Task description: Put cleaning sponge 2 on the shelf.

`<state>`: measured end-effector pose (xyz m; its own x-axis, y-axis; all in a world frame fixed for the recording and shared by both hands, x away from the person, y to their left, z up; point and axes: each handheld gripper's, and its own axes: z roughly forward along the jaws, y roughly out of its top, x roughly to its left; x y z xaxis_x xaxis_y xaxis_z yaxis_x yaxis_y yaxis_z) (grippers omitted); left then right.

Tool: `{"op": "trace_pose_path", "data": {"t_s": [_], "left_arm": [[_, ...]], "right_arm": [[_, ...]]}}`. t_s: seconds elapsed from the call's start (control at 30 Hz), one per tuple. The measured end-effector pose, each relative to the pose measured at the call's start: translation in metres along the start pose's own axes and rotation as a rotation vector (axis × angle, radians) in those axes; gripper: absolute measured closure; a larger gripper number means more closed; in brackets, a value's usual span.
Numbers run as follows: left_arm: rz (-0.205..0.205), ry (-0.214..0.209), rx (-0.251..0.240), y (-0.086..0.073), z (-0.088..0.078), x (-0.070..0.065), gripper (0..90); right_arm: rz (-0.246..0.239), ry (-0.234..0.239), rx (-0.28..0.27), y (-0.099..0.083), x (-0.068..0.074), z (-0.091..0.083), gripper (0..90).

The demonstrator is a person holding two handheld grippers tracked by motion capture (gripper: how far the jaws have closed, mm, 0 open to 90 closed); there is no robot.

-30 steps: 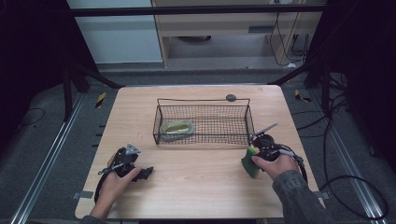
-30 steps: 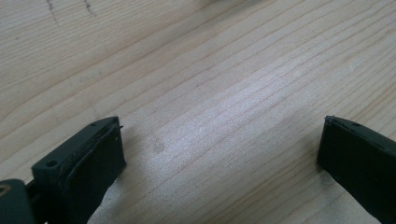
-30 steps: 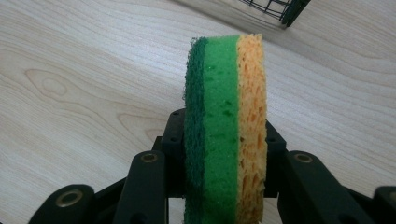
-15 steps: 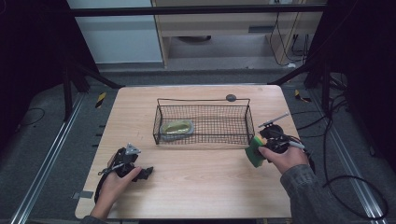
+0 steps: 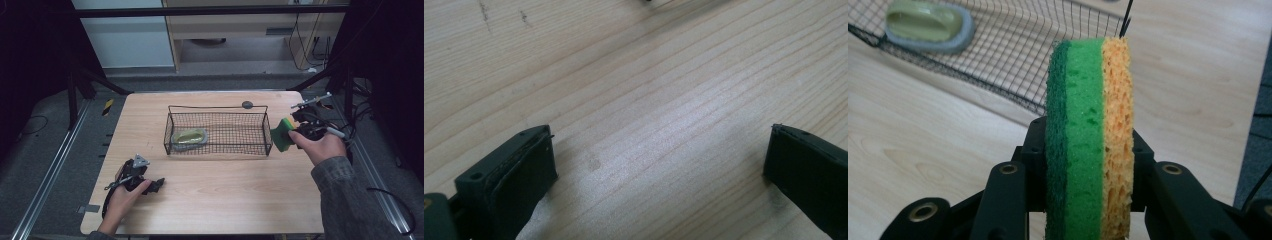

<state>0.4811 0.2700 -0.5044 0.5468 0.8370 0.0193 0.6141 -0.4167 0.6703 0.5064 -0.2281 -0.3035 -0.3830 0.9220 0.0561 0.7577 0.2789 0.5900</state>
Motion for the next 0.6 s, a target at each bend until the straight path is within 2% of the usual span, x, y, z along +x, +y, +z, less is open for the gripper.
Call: {"op": "trace_pose_path", "data": {"t_s": [0.13,0.2,0.27,0.43,0.6], "left_arm": [[-0.004,0.003,-0.032,-0.003,0.001,0.0,0.0],[0.002,0.0,-0.045,-0.004,0.001,0.001,0.0],[0.003,-0.004,-0.055,-0.005,0.001,0.002,0.0],[0.007,-0.004,-0.057,-0.005,0.002,0.002,0.0],[0.005,-0.003,-0.058,-0.004,0.002,0.003,0.0]], "right_arm": [[-0.027,0.01,-0.029,0.014,0.0,-0.003,64.9],[-0.041,0.001,-0.026,0.026,0.002,-0.002,64.9],[-0.047,-0.003,-0.027,0.03,0.003,-0.002,64.9],[-0.066,-0.025,-0.036,0.048,0.008,0.002,64.9],[-0.066,-0.021,-0.046,0.06,0.009,0.008,64.9]]}}
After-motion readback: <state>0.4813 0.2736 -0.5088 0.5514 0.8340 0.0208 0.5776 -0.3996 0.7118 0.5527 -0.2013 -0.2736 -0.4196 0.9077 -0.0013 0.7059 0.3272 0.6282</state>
